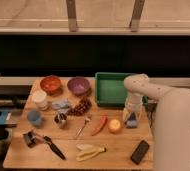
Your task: Place sponge in paper cup
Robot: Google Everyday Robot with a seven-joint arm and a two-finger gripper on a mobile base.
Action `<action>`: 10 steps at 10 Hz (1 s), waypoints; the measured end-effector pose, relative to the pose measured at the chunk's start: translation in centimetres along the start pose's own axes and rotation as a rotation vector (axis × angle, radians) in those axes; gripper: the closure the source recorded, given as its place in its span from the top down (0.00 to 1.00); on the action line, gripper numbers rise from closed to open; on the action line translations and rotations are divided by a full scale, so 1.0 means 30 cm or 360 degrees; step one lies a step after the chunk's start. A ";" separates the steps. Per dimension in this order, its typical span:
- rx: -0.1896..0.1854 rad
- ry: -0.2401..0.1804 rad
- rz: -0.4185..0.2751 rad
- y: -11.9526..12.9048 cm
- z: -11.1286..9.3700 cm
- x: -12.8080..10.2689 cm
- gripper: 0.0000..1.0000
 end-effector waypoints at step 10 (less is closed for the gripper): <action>0.0021 -0.0241 -0.0079 0.035 -0.324 0.138 0.00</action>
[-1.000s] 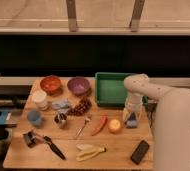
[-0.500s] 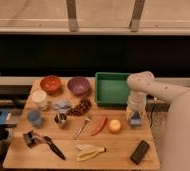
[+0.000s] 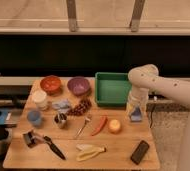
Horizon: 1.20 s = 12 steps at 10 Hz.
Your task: Place sponge in paper cup
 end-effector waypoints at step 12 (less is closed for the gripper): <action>-0.0100 -0.0464 -0.0454 0.513 -0.350 -0.365 0.00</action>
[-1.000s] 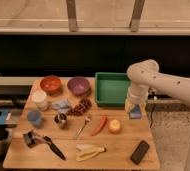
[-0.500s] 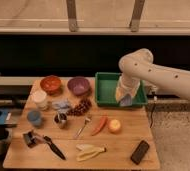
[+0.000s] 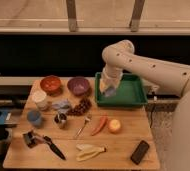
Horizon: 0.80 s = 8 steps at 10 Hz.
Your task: Place sponge in paper cup
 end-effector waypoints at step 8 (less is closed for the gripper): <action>-0.0010 0.0010 -0.0016 0.021 0.005 -0.022 0.00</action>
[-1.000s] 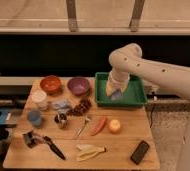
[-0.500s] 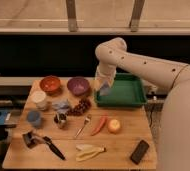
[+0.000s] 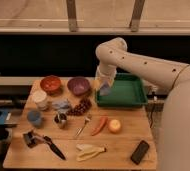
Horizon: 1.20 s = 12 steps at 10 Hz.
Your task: Place sponge in paper cup
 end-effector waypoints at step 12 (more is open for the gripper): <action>-0.0075 -0.0133 -0.0391 0.386 0.027 -0.268 0.00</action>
